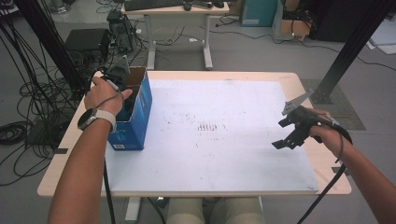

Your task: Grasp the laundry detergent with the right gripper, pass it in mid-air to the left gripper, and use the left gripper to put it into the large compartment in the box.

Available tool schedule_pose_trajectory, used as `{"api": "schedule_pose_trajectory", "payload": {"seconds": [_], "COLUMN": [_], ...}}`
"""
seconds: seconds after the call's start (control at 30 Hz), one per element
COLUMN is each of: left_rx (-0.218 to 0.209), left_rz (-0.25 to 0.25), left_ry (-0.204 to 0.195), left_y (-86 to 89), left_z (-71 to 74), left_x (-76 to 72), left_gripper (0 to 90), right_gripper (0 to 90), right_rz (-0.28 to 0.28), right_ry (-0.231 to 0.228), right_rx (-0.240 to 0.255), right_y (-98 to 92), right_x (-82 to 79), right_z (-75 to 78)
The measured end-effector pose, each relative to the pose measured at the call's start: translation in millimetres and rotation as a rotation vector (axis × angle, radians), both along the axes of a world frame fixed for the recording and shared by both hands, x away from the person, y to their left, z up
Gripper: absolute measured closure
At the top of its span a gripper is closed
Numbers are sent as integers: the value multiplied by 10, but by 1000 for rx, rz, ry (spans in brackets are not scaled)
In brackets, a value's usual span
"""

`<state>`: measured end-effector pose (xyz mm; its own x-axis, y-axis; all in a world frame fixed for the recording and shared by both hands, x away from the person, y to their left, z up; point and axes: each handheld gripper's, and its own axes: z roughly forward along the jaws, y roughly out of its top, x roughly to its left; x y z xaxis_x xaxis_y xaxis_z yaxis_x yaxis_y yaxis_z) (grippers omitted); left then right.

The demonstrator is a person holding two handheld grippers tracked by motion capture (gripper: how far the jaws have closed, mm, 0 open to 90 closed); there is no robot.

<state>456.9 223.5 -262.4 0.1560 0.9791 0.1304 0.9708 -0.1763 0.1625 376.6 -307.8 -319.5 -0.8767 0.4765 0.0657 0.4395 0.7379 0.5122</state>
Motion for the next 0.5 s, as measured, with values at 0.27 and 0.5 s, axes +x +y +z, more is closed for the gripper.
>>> {"api": "schedule_pose_trajectory", "payload": {"seconds": [0.27, 0.5], "left_rx": [2, 2], "left_rz": [2, 2], "left_ry": [2, 2], "left_y": [0, 1], "left_z": [1, 1], "left_x": [2, 1], "left_gripper": [373, 373], "right_gripper": [31, 30], "right_rz": [1, 4], "right_ry": [0, 0], "right_rx": [-3, -4], "right_y": [8, 14], "right_x": [2, 3], "right_z": [-2, -7]}}
